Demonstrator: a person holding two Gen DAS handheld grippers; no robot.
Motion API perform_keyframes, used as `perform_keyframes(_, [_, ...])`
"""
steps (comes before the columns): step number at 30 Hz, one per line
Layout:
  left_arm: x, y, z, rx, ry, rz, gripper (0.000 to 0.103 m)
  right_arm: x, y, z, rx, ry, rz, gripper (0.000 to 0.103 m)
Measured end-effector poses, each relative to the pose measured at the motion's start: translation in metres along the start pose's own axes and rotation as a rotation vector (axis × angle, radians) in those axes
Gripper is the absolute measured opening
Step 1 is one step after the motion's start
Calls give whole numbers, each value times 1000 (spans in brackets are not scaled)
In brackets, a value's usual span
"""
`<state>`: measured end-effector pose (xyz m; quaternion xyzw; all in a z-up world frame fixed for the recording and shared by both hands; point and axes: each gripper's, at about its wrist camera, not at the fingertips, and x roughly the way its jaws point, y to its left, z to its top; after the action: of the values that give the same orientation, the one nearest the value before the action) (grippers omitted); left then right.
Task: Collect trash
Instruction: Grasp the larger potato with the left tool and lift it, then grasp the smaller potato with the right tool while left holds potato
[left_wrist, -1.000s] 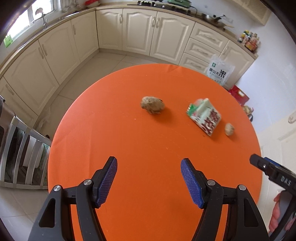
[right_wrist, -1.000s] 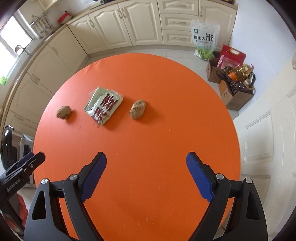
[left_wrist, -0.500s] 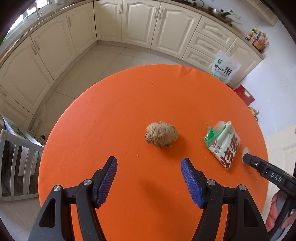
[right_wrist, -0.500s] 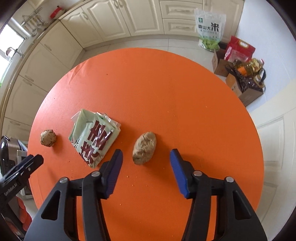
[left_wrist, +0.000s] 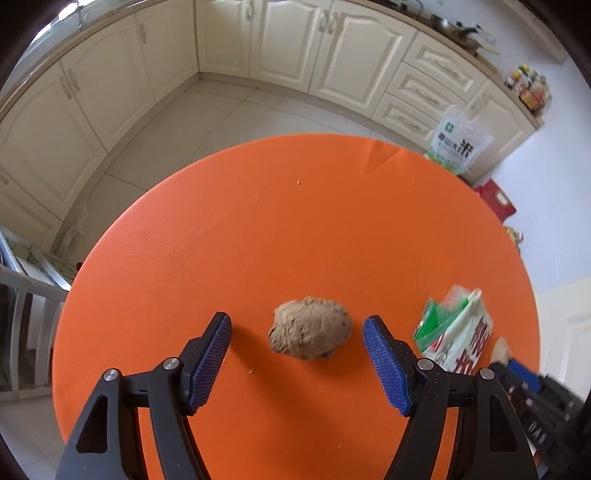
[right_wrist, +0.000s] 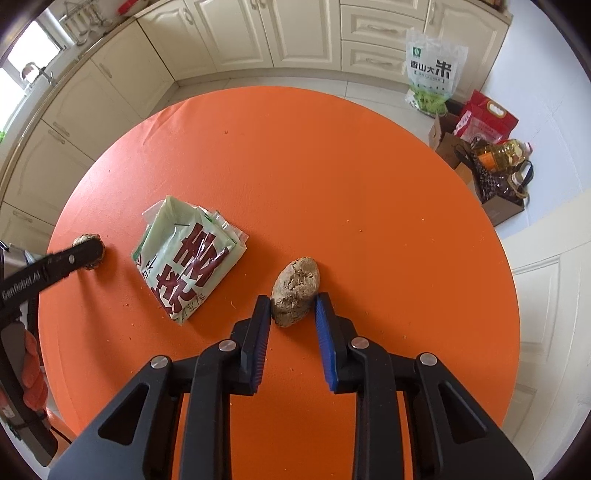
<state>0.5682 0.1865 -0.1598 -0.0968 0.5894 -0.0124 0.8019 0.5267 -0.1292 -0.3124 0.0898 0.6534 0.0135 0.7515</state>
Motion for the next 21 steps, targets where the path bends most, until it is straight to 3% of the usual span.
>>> perform_keyframes(1, [3,-2,0,6,-8,12,66,0,0,0,-3,-1,-1,25])
perform_keyframes(3, [5,-9,-5,60,-25,36,49,0,0,-1,-1,-1,5,25])
perform_keyframes(5, [7,-13,-10,65,-26,5,40,-1,-1,-1,4,0,12,25])
perform_keyframes(21, [-3,-49,-45,122,-45,62,39,-8,-3,-11,1,8,18,24])
